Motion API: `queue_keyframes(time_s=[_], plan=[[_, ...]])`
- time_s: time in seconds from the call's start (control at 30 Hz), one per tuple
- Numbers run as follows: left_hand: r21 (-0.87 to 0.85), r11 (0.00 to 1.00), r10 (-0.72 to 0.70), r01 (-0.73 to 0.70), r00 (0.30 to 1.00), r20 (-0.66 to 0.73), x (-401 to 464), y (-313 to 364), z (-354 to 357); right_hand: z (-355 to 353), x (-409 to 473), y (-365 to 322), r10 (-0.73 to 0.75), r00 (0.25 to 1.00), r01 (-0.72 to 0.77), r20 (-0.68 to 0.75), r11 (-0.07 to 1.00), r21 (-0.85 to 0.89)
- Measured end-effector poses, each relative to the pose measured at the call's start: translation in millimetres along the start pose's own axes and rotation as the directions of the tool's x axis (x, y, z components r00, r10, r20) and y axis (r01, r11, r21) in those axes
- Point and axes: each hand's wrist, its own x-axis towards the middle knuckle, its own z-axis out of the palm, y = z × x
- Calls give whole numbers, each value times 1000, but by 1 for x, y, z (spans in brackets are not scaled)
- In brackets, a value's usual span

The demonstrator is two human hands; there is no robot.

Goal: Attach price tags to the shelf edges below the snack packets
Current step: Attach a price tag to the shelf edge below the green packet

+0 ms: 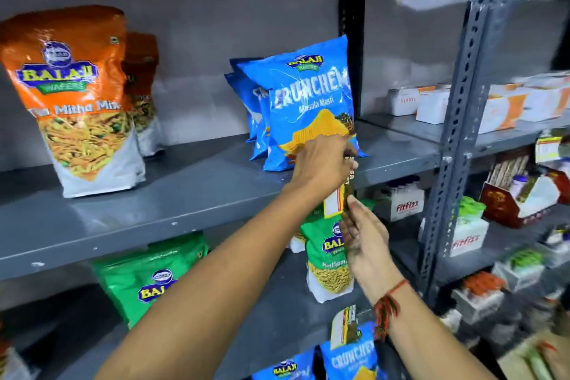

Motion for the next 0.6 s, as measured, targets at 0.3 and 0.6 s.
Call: queue_keyframes(time_s=[0.3, 0.6], plan=[[-59, 996, -82, 72, 977, -196, -35, 2, -3, -21, 9, -31, -314, 923, 362, 224, 906, -220], [-297, 939, -279, 175, 893, -353, -86, -21, 14, -18, 33, -61, -542, 693, 711, 476, 403, -577]])
